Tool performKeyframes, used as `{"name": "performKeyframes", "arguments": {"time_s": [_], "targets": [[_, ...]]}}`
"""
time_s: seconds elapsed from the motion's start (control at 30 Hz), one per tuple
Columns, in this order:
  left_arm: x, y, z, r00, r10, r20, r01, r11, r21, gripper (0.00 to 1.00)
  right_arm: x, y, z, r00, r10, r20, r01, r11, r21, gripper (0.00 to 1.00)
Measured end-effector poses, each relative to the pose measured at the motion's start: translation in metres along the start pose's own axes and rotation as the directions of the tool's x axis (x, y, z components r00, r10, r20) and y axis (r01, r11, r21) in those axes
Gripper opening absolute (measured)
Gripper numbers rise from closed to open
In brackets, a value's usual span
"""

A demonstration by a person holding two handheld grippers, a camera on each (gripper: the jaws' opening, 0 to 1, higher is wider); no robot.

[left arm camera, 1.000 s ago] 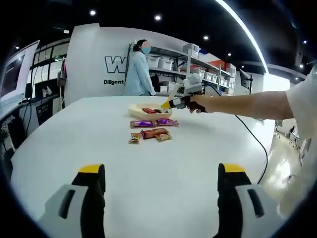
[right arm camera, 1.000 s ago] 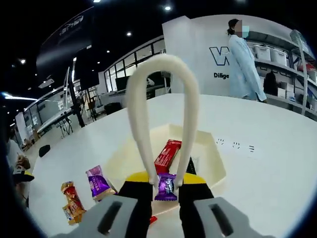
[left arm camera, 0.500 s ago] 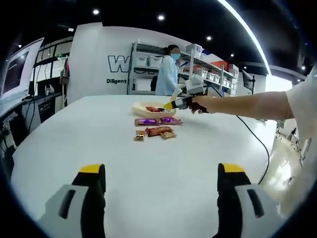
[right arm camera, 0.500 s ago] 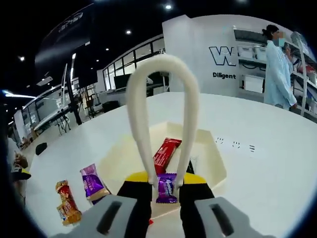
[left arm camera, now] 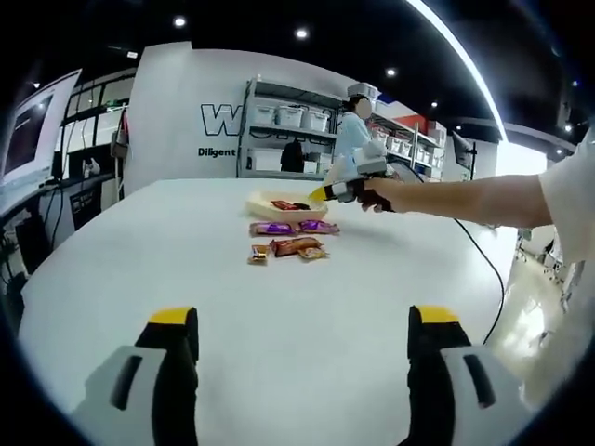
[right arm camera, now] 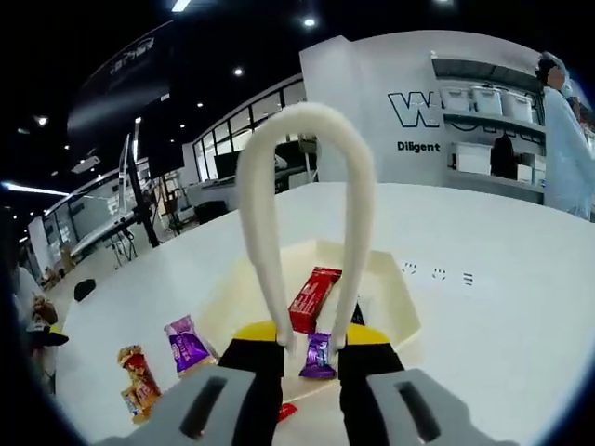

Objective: Place the target food into the container with the food tongs after gripping and lifting it, then release it inside without dropping or visibly crushing the food.

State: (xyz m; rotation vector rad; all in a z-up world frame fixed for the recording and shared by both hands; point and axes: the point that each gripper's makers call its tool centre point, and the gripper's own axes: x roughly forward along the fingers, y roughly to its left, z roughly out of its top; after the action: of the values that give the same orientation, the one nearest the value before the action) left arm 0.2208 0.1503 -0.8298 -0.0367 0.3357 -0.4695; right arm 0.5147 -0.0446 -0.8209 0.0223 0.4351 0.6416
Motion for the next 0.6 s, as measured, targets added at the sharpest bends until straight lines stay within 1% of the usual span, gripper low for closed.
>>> {"name": "performKeyframes", "arguments": {"time_s": [0.03,0.1,0.13,0.17,0.2,0.23,0.3,0.37,0.4,0.47,0.5,0.6], "targets": [[0.000,-0.001,0.000,1.000,-0.002,0.002,0.002,1.000,0.000,0.92,-0.002,0.003,0.000,1.000,0.009,0.003,-0.009,1.000,-0.004,0.14],[0.000,-0.002,0.001,1.000,-0.006,0.003,0.006,1.000,-0.002,0.92,-0.009,0.016,0.003,0.997,0.072,0.019,-0.072,0.997,-0.005,0.14],[0.000,-0.003,0.001,1.000,-0.006,0.005,0.006,1.000,-0.001,0.92,-0.011,0.017,0.003,0.998,0.066,0.018,-0.066,0.998,-0.014,0.14],[-0.001,-0.004,0.001,1.000,-0.008,0.005,0.008,1.000,0.001,0.92,-0.012,0.021,0.003,0.996,0.085,0.020,-0.084,0.996,-0.029,0.14],[-0.001,-0.004,0.001,1.000,-0.009,0.005,0.009,1.000,0.001,0.92,-0.015,0.030,0.003,0.991,0.135,0.022,-0.134,0.990,-0.041,0.14],[-0.001,-0.005,0.000,1.000,-0.009,0.004,0.009,1.000,0.002,0.92,-0.017,0.029,0.002,0.992,0.121,0.021,-0.120,0.992,-0.044,0.14],[-0.001,-0.006,0.000,1.000,-0.013,0.005,0.013,1.000,0.002,0.92,-0.020,0.033,0.001,0.991,0.133,0.014,-0.131,0.989,-0.066,0.14],[-0.002,-0.008,0.000,1.000,-0.014,0.006,0.014,1.000,0.003,0.92,-0.022,0.032,-0.002,0.992,0.122,0.009,-0.122,0.991,-0.055,0.14],[-0.002,-0.009,0.001,1.000,-0.015,0.008,0.015,1.000,0.004,0.92,-0.024,0.035,-0.004,0.990,0.138,0.010,-0.137,0.989,-0.059,0.14],[-0.003,-0.011,0.001,1.000,-0.019,0.009,0.019,1.000,0.006,0.92,-0.027,0.038,-0.006,0.990,0.143,0.007,-0.142,0.988,-0.066,0.14],[-0.003,-0.012,0.002,1.000,-0.021,0.011,0.020,1.000,0.007,0.92,-0.027,0.042,-0.008,0.986,0.167,0.003,-0.166,0.984,-0.059,0.15],[-0.004,-0.014,0.002,1.000,-0.023,0.011,0.023,1.000,0.011,0.92,-0.031,0.051,-0.013,0.979,0.205,-0.005,-0.204,0.976,-0.078,0.15]]}}
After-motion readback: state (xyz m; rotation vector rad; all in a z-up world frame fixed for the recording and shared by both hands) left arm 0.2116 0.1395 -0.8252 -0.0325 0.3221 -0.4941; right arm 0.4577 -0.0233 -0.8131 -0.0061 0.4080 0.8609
